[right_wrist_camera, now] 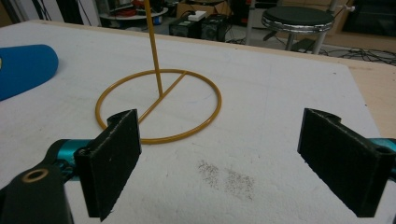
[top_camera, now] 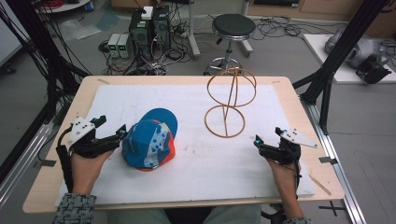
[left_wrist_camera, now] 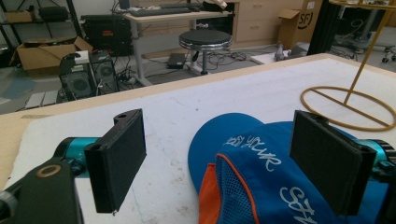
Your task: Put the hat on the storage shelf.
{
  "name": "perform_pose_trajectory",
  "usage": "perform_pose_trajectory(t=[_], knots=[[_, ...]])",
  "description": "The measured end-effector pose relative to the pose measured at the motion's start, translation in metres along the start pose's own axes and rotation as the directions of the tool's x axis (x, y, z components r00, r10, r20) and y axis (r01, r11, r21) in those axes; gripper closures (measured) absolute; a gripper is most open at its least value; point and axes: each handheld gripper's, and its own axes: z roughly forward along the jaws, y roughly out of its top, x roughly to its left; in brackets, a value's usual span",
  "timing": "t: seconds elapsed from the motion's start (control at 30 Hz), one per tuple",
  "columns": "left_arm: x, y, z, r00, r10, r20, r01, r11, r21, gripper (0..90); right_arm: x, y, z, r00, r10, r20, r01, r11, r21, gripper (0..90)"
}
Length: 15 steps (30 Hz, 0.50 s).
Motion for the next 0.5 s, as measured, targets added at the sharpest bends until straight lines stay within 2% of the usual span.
perform_pose_trajectory(t=[0.17, 0.23, 0.5], knots=[[-0.0015, 0.0018, 0.0019, 0.9999, -0.004, 0.012, 0.004, 1.0000, -0.002, 19.4, -0.0009, -0.0009, -0.0027, 0.9999, -0.015, 0.006, 0.015, 0.9999, -0.003, 12.4], [-0.0021, 0.0017, 0.0028, 0.9998, -0.009, 0.017, 0.009, 1.0000, 0.000, 19.4, -0.0018, -0.0015, -0.0033, 1.0000, 0.001, 0.004, -0.001, 1.0000, 0.001, 12.4], [-0.0050, 0.0010, 0.0043, 0.9995, -0.017, 0.028, 0.017, 0.9998, 0.005, 19.5, -0.0023, -0.0018, -0.0029, 1.0000, 0.002, 0.006, -0.002, 1.0000, 0.004, 12.4]])
